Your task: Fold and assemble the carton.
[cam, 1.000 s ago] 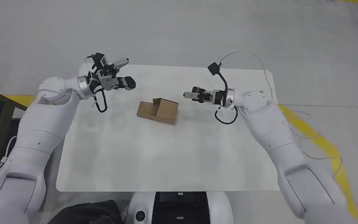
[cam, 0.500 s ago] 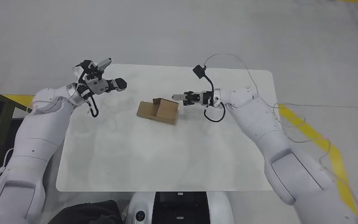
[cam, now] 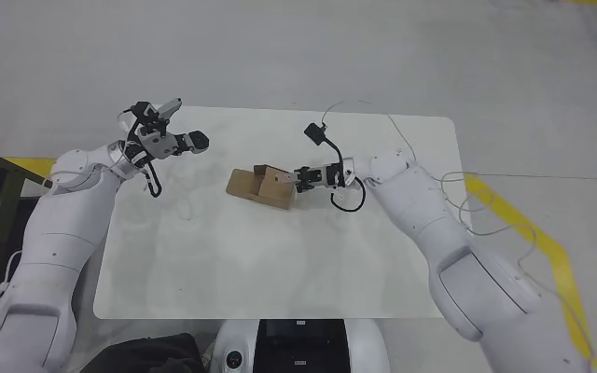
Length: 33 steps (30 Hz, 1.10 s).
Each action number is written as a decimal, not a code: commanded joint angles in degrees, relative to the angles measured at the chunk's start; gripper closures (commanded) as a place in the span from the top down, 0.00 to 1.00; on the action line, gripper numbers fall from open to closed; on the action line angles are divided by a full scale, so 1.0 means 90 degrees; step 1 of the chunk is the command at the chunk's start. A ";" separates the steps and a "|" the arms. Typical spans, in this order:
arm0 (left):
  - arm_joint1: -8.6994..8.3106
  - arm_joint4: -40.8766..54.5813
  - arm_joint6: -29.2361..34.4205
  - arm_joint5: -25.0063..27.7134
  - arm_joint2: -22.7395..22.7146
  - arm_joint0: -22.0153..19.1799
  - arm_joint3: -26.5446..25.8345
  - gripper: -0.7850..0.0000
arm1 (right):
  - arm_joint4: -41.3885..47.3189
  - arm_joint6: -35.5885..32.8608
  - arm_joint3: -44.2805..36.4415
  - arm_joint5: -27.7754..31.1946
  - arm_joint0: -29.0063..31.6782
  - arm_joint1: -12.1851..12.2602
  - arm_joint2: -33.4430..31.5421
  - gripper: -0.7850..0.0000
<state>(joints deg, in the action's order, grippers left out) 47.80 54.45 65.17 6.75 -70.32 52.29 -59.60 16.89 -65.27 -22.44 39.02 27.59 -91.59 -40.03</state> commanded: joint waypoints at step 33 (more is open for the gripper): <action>0.0138 -0.0196 0.0268 -0.0156 -0.0424 0.0042 0.0126 1.00 | 0.0432 -0.0327 -0.1035 -0.0327 0.0441 0.0044 0.0546 1.00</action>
<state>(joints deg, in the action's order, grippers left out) 48.99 52.86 67.58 5.41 -74.13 52.71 -58.39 20.19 -67.83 -31.19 36.45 31.17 -91.12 -35.34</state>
